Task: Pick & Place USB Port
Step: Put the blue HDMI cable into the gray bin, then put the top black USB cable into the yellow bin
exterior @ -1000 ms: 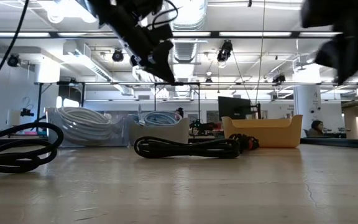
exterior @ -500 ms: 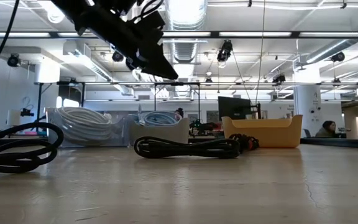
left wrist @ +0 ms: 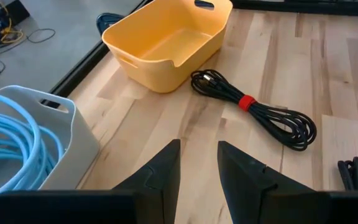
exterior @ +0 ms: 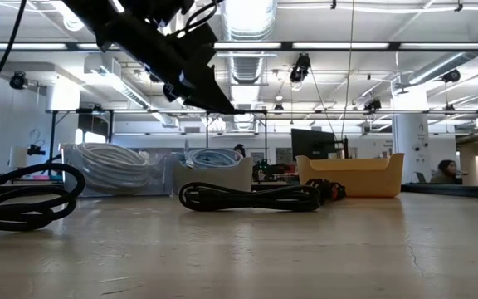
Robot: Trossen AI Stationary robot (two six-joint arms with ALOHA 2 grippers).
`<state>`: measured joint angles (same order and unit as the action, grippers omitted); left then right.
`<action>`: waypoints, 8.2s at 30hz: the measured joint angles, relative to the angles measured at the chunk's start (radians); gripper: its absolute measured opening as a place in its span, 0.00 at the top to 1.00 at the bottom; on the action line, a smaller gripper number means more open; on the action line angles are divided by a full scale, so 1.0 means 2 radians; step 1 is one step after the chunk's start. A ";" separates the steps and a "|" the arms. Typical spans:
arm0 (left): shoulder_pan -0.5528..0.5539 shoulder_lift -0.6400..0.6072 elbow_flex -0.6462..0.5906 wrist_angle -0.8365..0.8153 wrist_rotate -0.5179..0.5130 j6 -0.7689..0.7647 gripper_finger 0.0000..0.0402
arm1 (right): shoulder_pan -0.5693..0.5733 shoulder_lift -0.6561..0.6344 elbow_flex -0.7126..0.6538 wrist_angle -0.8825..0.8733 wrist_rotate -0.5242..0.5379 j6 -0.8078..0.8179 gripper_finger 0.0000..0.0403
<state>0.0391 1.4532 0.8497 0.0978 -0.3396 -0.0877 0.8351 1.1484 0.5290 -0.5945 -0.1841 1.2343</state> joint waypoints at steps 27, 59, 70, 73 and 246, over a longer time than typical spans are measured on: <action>0.000 0.001 -0.001 0.000 0.000 0.006 0.73 | 0.043 0.186 0.081 -0.007 0.093 -0.149 0.79; -0.008 -0.018 0.006 0.004 -0.001 0.047 0.73 | -0.312 0.058 0.263 0.069 0.658 -0.548 0.94; -0.009 -0.026 0.006 -0.021 -0.065 0.058 0.73 | -0.505 0.180 0.273 0.340 0.534 -0.653 0.94; -0.009 -0.026 0.006 -0.035 -0.128 0.058 0.73 | -0.540 0.228 0.280 0.418 0.460 -0.669 0.94; -0.044 -0.033 -0.027 -0.045 -0.034 -0.040 0.73 | -0.641 0.164 0.145 0.162 0.277 -0.641 0.91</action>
<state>-0.0494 1.3869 0.7959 0.0074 -0.4084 -0.1677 -0.4475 1.4764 0.8197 -0.2710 0.3699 -0.0479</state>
